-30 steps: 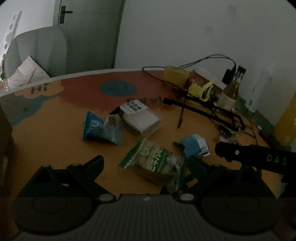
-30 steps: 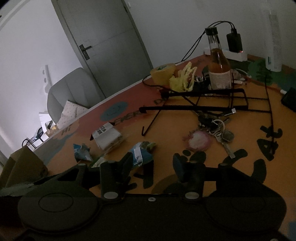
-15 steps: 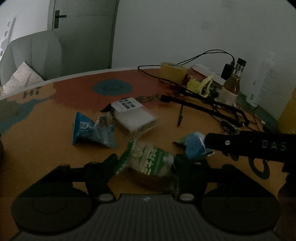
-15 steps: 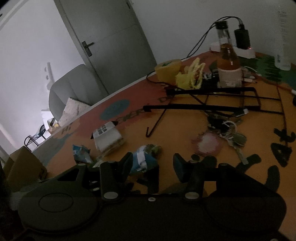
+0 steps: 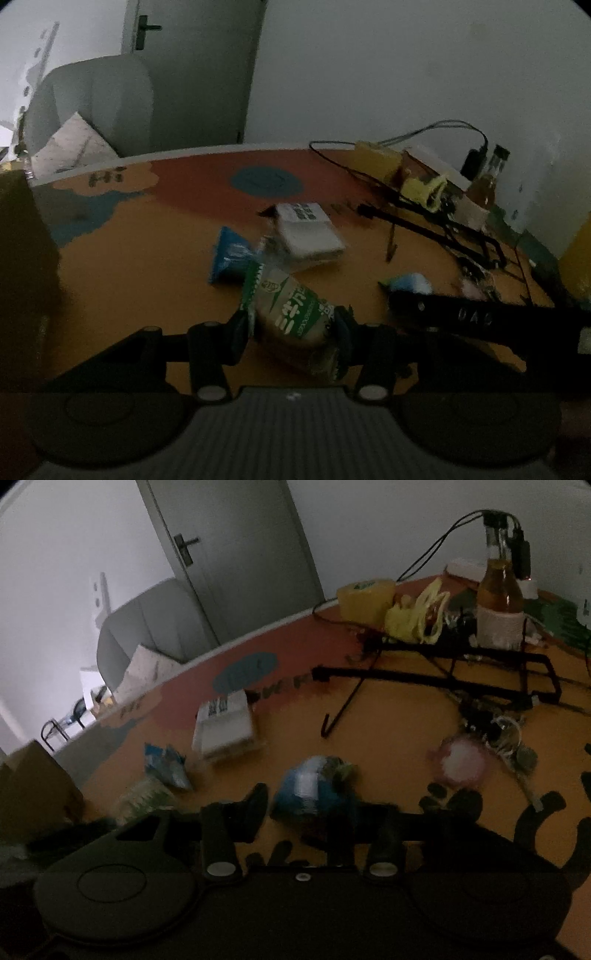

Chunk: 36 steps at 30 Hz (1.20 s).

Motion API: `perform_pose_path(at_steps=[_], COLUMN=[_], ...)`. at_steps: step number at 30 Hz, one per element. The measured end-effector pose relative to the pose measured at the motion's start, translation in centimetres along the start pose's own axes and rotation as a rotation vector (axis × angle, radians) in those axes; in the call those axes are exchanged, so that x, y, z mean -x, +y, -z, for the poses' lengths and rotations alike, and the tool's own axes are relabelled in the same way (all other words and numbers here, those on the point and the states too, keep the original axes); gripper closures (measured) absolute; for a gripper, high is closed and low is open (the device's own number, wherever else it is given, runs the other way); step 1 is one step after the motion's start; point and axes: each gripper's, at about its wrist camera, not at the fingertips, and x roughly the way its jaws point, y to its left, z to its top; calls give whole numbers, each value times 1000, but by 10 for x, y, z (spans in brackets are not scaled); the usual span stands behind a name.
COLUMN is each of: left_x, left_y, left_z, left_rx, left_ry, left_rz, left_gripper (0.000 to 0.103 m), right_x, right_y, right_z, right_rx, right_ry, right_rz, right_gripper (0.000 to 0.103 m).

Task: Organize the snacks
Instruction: 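Grasp the green-and-white bag with the left gripper while the right grasps the small blue bag, then carry both held bags over the cardboard box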

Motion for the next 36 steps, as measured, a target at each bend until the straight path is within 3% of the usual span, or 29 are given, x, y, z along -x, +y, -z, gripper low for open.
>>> perform_pose_path(at_steps=[4,19,36], left_x=[18,110,177], left_y=[9,36,108], left_z=[0,7,7], left_rx=[21,60,140], left_ry=[-21,-150,-245], left_rz=[-5,-36,-115], left_gripper=[56,56,56], right_x=[17,74,87], right_y=[9,70,162], right_z=[3,14,14], right_rx=[15,82,186], right_ry=[-22,-111,-141], right_rz=[-17,-121,-243], right_gripper=[93,94,94])
